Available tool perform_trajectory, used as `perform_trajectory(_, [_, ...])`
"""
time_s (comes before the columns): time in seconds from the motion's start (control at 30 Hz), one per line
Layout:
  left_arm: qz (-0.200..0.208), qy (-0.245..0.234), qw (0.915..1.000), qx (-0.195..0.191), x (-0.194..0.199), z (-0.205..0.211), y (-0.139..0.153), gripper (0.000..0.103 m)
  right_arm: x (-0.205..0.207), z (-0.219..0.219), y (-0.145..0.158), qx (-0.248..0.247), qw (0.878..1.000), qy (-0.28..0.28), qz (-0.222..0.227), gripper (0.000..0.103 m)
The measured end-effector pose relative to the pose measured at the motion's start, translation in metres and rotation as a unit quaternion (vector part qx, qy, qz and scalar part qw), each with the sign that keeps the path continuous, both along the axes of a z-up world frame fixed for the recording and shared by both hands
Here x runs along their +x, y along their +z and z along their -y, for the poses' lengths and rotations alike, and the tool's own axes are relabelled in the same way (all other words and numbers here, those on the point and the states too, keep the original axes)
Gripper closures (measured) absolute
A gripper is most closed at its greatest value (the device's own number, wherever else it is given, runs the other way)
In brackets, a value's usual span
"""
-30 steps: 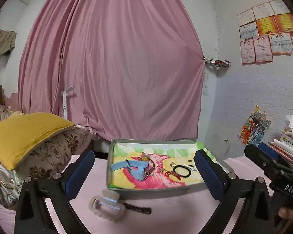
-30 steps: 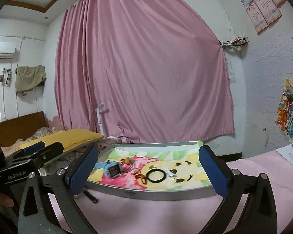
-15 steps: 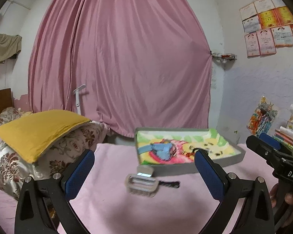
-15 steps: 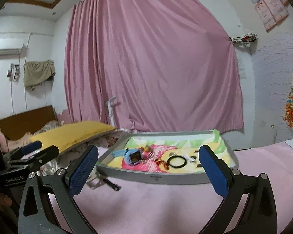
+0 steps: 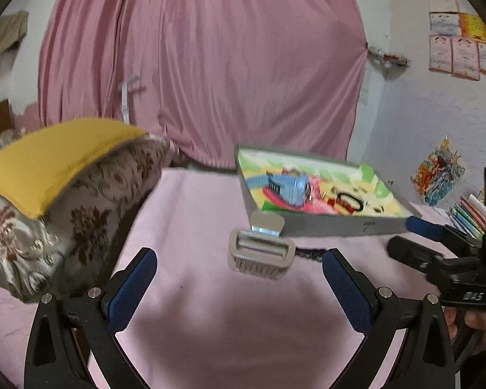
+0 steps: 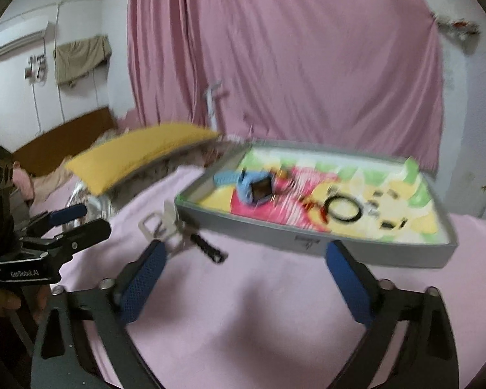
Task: Organize jewelry
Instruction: 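Move both tools toward the beige claw clip and black beaded cord, then grasp the beige claw clip with the left tool while the right tool grasps the black beaded cord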
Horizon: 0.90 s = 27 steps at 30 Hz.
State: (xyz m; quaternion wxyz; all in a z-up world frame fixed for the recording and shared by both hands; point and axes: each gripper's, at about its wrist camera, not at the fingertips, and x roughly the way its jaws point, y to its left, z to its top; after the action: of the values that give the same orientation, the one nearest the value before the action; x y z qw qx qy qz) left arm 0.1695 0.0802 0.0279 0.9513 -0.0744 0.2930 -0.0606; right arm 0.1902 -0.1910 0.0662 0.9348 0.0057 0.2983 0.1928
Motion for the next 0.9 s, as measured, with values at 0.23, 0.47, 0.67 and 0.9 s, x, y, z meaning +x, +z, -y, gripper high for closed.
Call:
perform_trajectory(0.23, [-0.073,-0.031,0.9968,-0.007,0.029,0.006,-0.019,0.014,0.039,-0.016,-0.030,-0.022,0.994,0.056,-0.093,0.045])
perform_trajectory(0.47, [-0.122,-0.047,0.9907,-0.038,0.047,0.005,-0.029,0.018,0.058,-0.032,-0.036,-0.043,0.989,0.089,-0.113,0.058])
perform_trajectory(0.67, [-0.117,-0.048,0.9915,-0.028,0.055,0.008,-0.026,0.022,0.067,-0.043,-0.037,-0.055,0.985,0.110,-0.118,0.063])
perform_trajectory(0.9, [-0.130,-0.060,0.9890,-0.038,0.064,0.009,-0.030,0.028,0.071,-0.054,-0.035,-0.069,0.981,0.136,-0.118,0.071])
